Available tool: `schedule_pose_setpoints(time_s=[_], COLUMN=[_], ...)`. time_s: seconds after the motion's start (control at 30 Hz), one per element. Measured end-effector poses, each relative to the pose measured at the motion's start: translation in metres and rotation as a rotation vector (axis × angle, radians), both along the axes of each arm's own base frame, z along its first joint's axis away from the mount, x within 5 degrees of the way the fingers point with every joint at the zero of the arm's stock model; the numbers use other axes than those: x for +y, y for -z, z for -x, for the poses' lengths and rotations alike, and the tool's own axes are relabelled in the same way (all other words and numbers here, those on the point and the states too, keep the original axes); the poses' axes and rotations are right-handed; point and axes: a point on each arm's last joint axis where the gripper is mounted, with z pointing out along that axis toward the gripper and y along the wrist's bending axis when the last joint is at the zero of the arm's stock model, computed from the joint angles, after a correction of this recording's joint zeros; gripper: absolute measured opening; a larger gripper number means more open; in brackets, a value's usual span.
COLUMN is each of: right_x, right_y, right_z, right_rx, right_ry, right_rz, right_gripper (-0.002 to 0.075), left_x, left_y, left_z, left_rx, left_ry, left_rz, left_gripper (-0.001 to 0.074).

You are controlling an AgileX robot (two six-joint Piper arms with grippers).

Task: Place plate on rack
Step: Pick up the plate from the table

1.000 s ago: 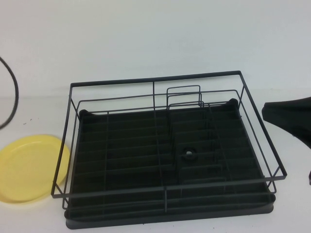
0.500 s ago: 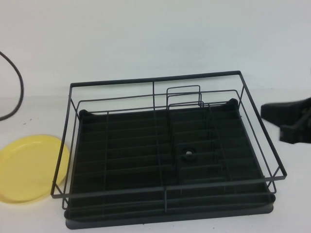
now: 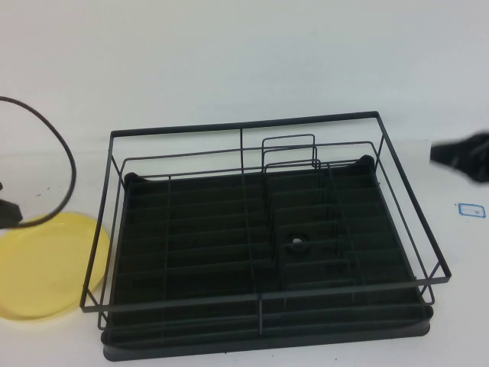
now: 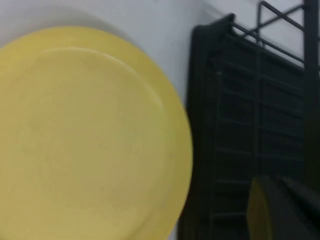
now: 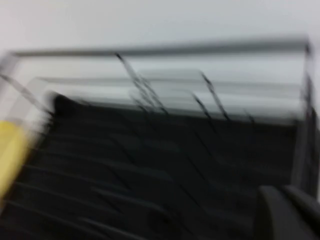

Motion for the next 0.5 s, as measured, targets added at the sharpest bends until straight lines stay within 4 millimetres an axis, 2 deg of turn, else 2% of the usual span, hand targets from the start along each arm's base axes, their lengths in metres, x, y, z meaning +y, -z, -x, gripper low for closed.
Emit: schedule_pose_setpoints(time_s=[0.07,0.1,0.13,0.27,0.37,0.5], right_x=[-0.006,-0.010,-0.015,-0.034,-0.045,-0.047], right_y=[-0.020,-0.032,-0.043,-0.082,-0.101,-0.106], right_z=[-0.003,-0.005,-0.006,-0.006,-0.005,-0.003], right_rx=[-0.042,-0.060,-0.072,-0.142,-0.199,-0.258], right_ry=[-0.083,-0.117,-0.147,-0.223,-0.254,-0.307], right_rz=[-0.054,-0.088,-0.122,-0.178,-0.167,-0.114], right_gripper=[-0.0002,-0.0002,-0.0002,-0.0002,-0.0002,-0.0002], left_x=[-0.004,-0.012,-0.009,-0.011,0.007,0.045], left_y=[-0.003,-0.017,-0.009,-0.027,-0.034,-0.027], left_z=[-0.001,0.000,-0.002,0.001,0.007,0.014], left_rx=[-0.059,-0.168,-0.130,-0.276,-0.344,-0.312], left_ry=[0.066,0.135,0.118,0.192,0.159,-0.034], left_rz=[0.002,0.082,0.060,0.224,0.270,0.170], left_gripper=[0.0000,0.0001,0.0000,0.0000,0.0000,0.0000])
